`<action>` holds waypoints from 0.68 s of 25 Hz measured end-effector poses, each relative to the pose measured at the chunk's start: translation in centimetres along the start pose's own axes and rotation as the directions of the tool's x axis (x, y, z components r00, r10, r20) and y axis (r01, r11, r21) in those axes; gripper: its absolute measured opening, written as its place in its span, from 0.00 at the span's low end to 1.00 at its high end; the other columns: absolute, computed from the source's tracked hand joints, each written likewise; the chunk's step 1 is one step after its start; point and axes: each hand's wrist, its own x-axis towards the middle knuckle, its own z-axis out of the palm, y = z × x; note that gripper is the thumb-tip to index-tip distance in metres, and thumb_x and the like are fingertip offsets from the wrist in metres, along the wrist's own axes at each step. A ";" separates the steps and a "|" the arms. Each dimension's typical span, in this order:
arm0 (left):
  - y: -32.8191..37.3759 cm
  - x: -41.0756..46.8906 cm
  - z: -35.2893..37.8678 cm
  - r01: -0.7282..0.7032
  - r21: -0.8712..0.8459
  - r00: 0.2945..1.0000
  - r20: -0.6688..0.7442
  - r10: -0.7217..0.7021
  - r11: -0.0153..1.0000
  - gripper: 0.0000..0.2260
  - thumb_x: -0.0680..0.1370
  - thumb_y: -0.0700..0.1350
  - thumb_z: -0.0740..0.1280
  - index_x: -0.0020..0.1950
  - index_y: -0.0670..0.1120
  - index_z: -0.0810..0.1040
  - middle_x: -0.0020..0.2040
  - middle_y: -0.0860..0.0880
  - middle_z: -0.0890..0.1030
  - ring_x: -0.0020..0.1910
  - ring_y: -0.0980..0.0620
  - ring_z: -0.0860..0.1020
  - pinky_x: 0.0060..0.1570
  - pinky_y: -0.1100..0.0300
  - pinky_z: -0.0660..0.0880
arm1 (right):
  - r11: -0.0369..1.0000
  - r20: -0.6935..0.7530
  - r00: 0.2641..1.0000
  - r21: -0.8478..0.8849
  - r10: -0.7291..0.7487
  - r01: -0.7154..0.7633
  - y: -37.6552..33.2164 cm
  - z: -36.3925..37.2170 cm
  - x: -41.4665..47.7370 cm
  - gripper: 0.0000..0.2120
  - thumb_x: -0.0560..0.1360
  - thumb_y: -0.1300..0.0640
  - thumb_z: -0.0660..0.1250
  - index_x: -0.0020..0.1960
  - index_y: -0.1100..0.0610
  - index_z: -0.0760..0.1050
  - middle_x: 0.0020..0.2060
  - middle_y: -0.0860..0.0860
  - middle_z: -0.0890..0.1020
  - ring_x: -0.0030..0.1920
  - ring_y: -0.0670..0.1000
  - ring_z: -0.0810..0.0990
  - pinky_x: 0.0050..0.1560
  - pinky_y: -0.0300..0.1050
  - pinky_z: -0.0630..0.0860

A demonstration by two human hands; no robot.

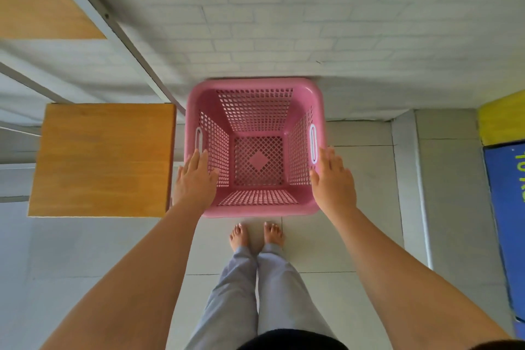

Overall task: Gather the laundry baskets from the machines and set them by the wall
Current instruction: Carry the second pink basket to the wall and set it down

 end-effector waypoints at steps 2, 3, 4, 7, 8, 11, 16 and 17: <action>0.5 -2.4 -1.1 -0.053 0.018 0.998 -0.025 0.053 0.998 0.26 0.82 0.52 0.55 0.79 0.46 0.56 0.79 0.45 0.57 0.78 0.44 0.55 0.75 0.48 0.52 | 1.000 -0.010 1.000 0.015 0.002 -0.002 0.0 -1.3 -2.3 0.29 0.82 0.51 0.53 0.79 0.57 0.48 0.78 0.58 0.55 0.77 0.58 0.56 0.72 0.58 0.64; 0.6 -3.4 -1.6 -0.074 0.027 0.997 -0.034 0.075 0.997 0.25 0.83 0.53 0.55 0.79 0.46 0.57 0.79 0.45 0.58 0.78 0.44 0.55 0.75 0.48 0.52 | 1.000 -0.014 1.000 0.023 0.007 -0.006 0.0 -1.7 -3.4 0.29 0.82 0.51 0.53 0.79 0.57 0.48 0.79 0.57 0.54 0.78 0.57 0.56 0.72 0.58 0.63; 0.7 -4.6 -2.1 -0.102 0.038 0.994 -0.038 0.103 0.994 0.25 0.83 0.53 0.54 0.78 0.46 0.57 0.79 0.45 0.59 0.78 0.44 0.56 0.75 0.48 0.52 | 0.999 -0.026 0.999 0.034 0.019 -0.018 0.1 -2.1 -4.8 0.29 0.82 0.50 0.53 0.79 0.57 0.49 0.79 0.57 0.54 0.78 0.56 0.56 0.72 0.57 0.63; 1.0 -7.5 -3.3 -0.178 0.043 0.984 -0.022 0.179 0.983 0.25 0.82 0.52 0.55 0.78 0.45 0.58 0.77 0.46 0.62 0.77 0.43 0.59 0.75 0.45 0.57 | 0.994 -0.070 0.994 0.080 0.086 -0.081 0.5 -2.9 -9.4 0.28 0.82 0.51 0.54 0.79 0.58 0.51 0.78 0.58 0.58 0.76 0.57 0.60 0.71 0.56 0.62; 1.1 -8.4 -3.5 -0.198 0.026 0.980 -0.017 0.199 0.980 0.25 0.82 0.52 0.56 0.78 0.45 0.59 0.77 0.45 0.64 0.76 0.42 0.61 0.74 0.44 0.59 | 0.990 -0.089 0.990 0.099 0.113 -0.104 0.7 -2.9 -11.0 0.28 0.82 0.51 0.54 0.79 0.58 0.52 0.77 0.58 0.58 0.76 0.57 0.61 0.71 0.56 0.63; 1.4 -10.7 -3.6 -0.279 0.007 0.960 0.003 0.279 0.960 0.24 0.82 0.52 0.56 0.77 0.45 0.60 0.76 0.45 0.66 0.74 0.42 0.64 0.73 0.42 0.61 | 0.963 -0.097 0.972 0.187 0.216 -0.195 1.3 -2.3 -16.1 0.28 0.82 0.51 0.54 0.79 0.58 0.52 0.78 0.58 0.58 0.76 0.58 0.61 0.72 0.54 0.61; 1.6 -16.2 -1.8 -0.479 0.072 0.877 0.068 0.475 0.875 0.24 0.82 0.52 0.55 0.76 0.43 0.62 0.75 0.44 0.66 0.74 0.41 0.64 0.74 0.43 0.58 | 0.894 -0.121 0.908 0.269 0.401 -0.359 2.1 0.9 -26.7 0.27 0.83 0.50 0.52 0.79 0.57 0.52 0.78 0.57 0.58 0.76 0.58 0.60 0.73 0.53 0.61; 1.8 -17.4 -1.3 -0.522 0.093 0.853 0.092 0.514 0.848 0.24 0.82 0.52 0.55 0.77 0.43 0.61 0.76 0.43 0.65 0.75 0.41 0.63 0.75 0.44 0.57 | 0.869 -0.122 0.886 0.296 0.447 -0.398 2.4 1.7 -28.8 0.27 0.83 0.49 0.52 0.79 0.57 0.52 0.78 0.57 0.57 0.76 0.58 0.60 0.73 0.52 0.60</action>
